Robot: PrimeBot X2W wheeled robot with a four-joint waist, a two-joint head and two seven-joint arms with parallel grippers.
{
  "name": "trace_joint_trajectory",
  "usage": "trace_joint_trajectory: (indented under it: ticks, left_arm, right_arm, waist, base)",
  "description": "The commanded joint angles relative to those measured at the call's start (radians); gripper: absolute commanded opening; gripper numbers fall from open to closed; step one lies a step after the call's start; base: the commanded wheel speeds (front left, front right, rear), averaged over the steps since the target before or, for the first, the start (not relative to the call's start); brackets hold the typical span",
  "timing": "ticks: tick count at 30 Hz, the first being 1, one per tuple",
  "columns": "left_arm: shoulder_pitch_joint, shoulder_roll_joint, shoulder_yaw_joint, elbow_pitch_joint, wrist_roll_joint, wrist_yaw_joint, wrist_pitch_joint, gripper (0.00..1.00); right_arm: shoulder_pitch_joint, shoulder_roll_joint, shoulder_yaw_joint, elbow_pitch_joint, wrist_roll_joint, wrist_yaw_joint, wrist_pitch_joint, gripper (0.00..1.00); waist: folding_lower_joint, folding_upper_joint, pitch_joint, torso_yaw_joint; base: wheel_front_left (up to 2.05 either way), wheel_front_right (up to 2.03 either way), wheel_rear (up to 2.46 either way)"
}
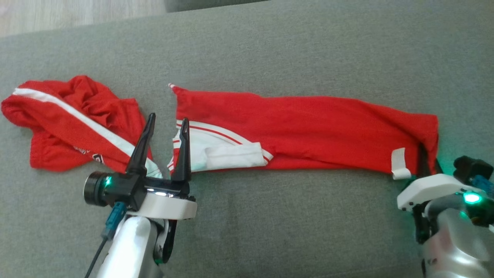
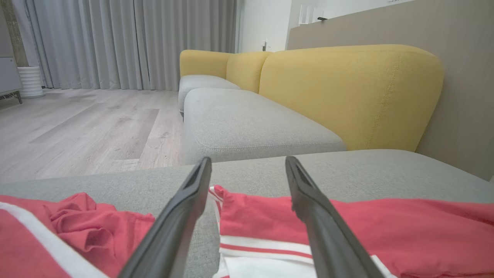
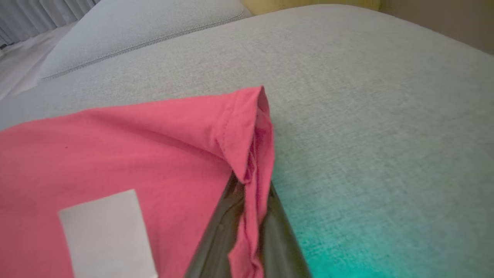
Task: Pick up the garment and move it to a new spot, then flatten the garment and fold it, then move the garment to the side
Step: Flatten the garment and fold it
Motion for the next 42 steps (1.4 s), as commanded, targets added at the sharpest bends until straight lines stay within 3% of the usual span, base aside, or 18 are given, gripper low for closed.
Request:
trace_joint_trajectory:
  ticks: [1, 12, 16, 22, 34, 42]
  left_arm:
    - [-0.021, 0.0, 0.037, -0.029, -0.001, -0.004, -0.008, 1.0]
    - [-0.012, -0.004, 0.043, -0.037, -0.002, -0.009, -0.008, 1.0]
    - [-0.011, -0.004, 0.046, -0.039, -0.004, -0.01, -0.008, 1.0]
    - [-0.009, -0.004, 0.044, -0.04, -0.011, -0.01, -0.008, 1.0]
    - [0.013, -0.004, 0.038, -0.042, -0.024, 0.002, -0.008, 1.0]
    - [0.012, -0.004, 0.025, -0.045, -0.021, -0.002, -0.008, 1.0]
  right_arm:
    - [-0.013, -0.013, -0.002, -0.036, -0.028, -0.001, -0.005, 0.0]
    - [-0.008, -0.175, -0.2, -0.217, -0.131, -0.001, 0.131, 0.0]
    - [-0.015, -0.182, -0.204, -0.28, -0.137, -0.001, 0.175, 0.0]
    - [-0.018, -0.14, -0.156, -0.352, -0.104, -0.001, 0.206, 0.0]
    - [0.011, -0.017, 0.139, -0.537, 0.013, -0.001, 0.289, 0.0]
    - [-0.022, -0.009, 0.419, -0.493, 0.198, -0.001, 0.275, 0.0]
  waist:
    - [0.0, 0.0, -0.006, -0.004]
    - [0.0, 0.0, -0.033, -0.004]
    - [0.0, 0.0, -0.04, 0.002]
    - [0.0, 0.0, -0.059, 0.012]
    - [0.0, 0.0, -0.128, 0.042]
    - [0.0, 0.0, -0.132, 0.077]
  base:
    - [0.0, 0.0, 0.0]
    - [0.0, 0.0, 0.0]
    - [0.0, 0.0, 0.0]
    - [0.0, 0.0, 0.0]
    - [0.0, 0.0, 0.0]
    - [0.0, 0.0, 0.0]
